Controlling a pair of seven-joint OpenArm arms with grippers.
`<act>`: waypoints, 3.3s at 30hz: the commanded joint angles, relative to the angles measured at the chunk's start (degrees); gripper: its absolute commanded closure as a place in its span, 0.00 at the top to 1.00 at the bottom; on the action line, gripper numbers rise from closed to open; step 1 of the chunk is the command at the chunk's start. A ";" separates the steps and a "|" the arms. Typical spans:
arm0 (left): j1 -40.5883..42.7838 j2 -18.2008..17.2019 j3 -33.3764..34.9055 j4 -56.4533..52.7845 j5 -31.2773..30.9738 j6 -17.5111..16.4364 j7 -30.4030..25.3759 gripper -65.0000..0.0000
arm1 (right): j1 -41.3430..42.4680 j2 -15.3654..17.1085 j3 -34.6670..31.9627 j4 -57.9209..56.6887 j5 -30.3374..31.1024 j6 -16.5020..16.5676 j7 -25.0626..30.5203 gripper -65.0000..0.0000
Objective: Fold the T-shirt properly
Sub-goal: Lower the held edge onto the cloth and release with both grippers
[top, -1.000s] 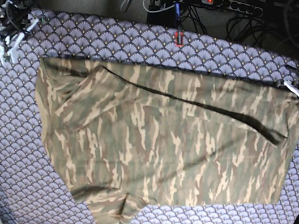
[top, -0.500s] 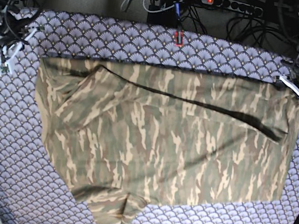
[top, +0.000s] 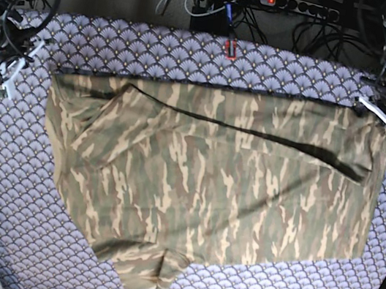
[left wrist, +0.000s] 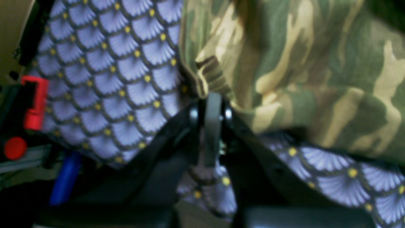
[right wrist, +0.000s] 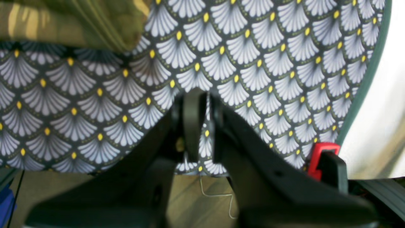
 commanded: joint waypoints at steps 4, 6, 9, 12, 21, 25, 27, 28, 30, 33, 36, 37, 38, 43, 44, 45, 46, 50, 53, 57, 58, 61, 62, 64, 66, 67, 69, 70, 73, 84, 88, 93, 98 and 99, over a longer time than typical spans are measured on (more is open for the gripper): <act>-0.34 -0.54 -0.31 0.58 -0.10 0.31 -1.24 0.01 | 1.57 1.18 0.14 0.81 0.23 -0.03 0.50 0.17; -0.52 -0.54 -0.31 0.58 -0.28 0.31 -1.16 0.01 | 1.66 1.09 0.49 0.81 0.23 -0.03 0.41 0.29; -0.61 -0.54 -0.31 1.11 -0.28 0.31 -0.80 0.01 | 1.48 0.65 0.31 0.81 0.23 -0.03 0.68 0.36; -1.40 -0.72 -0.31 0.58 -0.28 0.31 -0.72 0.01 | 1.92 -0.40 0.22 0.81 0.32 -0.03 0.33 0.38; -4.30 -0.98 -0.22 -0.39 -0.28 0.22 -0.80 0.01 | 6.14 -4.98 -4.44 0.81 0.50 -0.03 -0.64 0.38; -5.09 -0.81 -0.22 -0.47 -0.28 0.22 -0.72 0.01 | 7.37 -5.42 -4.70 0.90 2.87 -0.03 -2.75 0.38; -5.09 -0.72 -0.13 -0.47 -0.28 0.22 -0.72 0.01 | 7.81 -5.33 -4.70 0.90 4.54 -0.03 -3.63 0.38; -5.18 -0.72 -0.13 -0.47 -0.19 0.22 -0.72 0.01 | 8.07 -5.33 -4.70 0.90 5.07 -0.03 -3.72 0.38; -5.97 -0.63 -0.13 -0.47 -0.10 0.31 -0.72 0.01 | 8.07 -5.33 -4.79 0.90 5.33 -0.03 -3.72 0.38; -5.97 -0.63 -0.22 -0.47 0.16 0.39 -0.72 0.01 | 7.90 -5.33 -4.79 0.64 5.33 -0.03 -3.63 0.38; -5.97 -0.63 -0.22 -0.47 0.16 0.48 -0.72 0.01 | 7.81 -5.33 -4.79 -0.59 5.33 -0.03 -3.28 0.38; -5.88 -0.63 -0.22 -0.47 0.16 0.48 -0.72 0.01 | 7.99 -5.33 -4.79 -1.12 5.33 -0.03 -3.28 0.38; -5.88 -0.54 -0.22 -0.47 0.16 0.48 -0.72 0.01 | 8.07 -5.33 -4.79 -1.74 5.33 -0.03 -3.28 0.38; -5.88 -0.54 -0.22 -0.39 0.16 0.48 -0.72 0.01 | 10.01 -3.31 -4.70 -5.43 5.24 -0.03 -3.19 0.38; -5.97 -0.54 -0.22 -0.39 0.16 0.48 -0.63 0.01 | 10.45 -2.51 -4.61 -6.40 5.24 -0.03 -3.19 0.38; -5.97 -0.54 -0.22 -0.39 0.16 0.48 -0.63 0.01 | 10.80 -2.16 -4.61 -7.19 5.24 -0.03 -3.10 0.38; -5.88 -0.54 -0.22 -0.39 0.16 0.48 -0.63 0.01 | 11.24 -1.99 -4.61 -7.98 5.24 -0.03 -2.84 0.38; -5.79 -0.54 -0.22 -0.39 0.16 0.48 -0.63 0.01 | 11.41 -1.37 -4.61 -10.35 5.24 -0.03 -1.96 0.38; -5.79 -0.54 -0.22 -0.39 0.16 0.48 -0.63 0.01 | 11.50 -1.55 -4.61 -12.90 5.24 -0.03 -1.43 0.37; -5.71 -0.54 -0.22 -0.39 0.16 0.48 -0.63 0.01 | 11.33 -1.64 -4.61 -14.92 5.24 -0.03 -1.26 0.37; -5.71 -0.54 -0.22 -0.39 0.07 0.48 -0.63 0.01 | 11.24 -1.64 -4.61 -15.01 5.24 -0.03 -1.34 0.37; -5.71 -0.54 -0.22 -0.39 0.07 0.48 -0.63 0.01 | 11.15 -1.72 -4.61 -15.01 5.24 -0.03 -1.70 0.37; -5.71 -0.54 -0.22 -0.39 -0.01 0.48 -0.63 0.01 | 11.15 -2.08 -4.61 -15.01 5.24 -0.03 -1.78 0.37; -5.53 -0.54 -0.22 -0.39 -0.10 0.48 -0.63 0.01 | 11.15 -2.69 -4.61 -15.01 5.24 -0.03 -1.87 0.37; -5.27 -0.54 -0.22 -0.30 -0.19 0.48 -0.63 0.01 | 11.15 -2.87 -4.61 -15.10 5.24 -0.03 -3.28 0.37; -5.27 -0.54 -0.22 -0.30 -0.19 0.48 -0.63 0.01 | 11.15 -2.95 -4.61 -15.10 5.24 -0.03 -4.25 0.37; -5.18 -0.54 -0.22 -0.30 -0.19 0.48 -0.63 0.01 | 11.15 -2.95 -4.61 -15.10 5.33 -0.03 -5.65 0.37; -5.00 -0.54 -0.22 -0.30 -0.19 0.48 -0.63 0.01 | 11.15 -2.95 -4.61 -15.10 5.33 -0.03 -6.00 0.36; -4.83 -0.54 -0.22 -0.12 -0.19 0.48 -0.63 0.01 | 11.24 -2.95 -4.61 -15.10 6.21 -0.03 -6.27 0.29; -2.89 -0.54 -0.22 0.32 -0.28 0.31 -0.63 0.01 | 9.48 -2.60 -2.33 -14.92 17.38 -0.03 -8.73 0.00; -0.70 -0.63 -0.22 2.52 -0.28 0.31 -0.63 0.01 | 8.07 -1.81 0.93 -14.66 17.46 -0.03 -8.73 0.00; 1.77 -0.72 -0.22 5.59 -0.01 0.31 -0.63 0.01 | 5.61 -0.40 1.63 -14.48 17.46 -0.03 -8.73 0.00; 4.93 -0.63 -0.22 8.41 -0.01 0.31 -0.63 0.01 | 0.95 -0.93 1.72 -8.07 17.46 -0.03 -8.20 0.00; 5.55 -0.63 -0.22 8.85 0.07 0.31 -0.63 0.01 | -0.10 -0.93 1.72 -6.40 17.46 -0.03 -8.20 0.00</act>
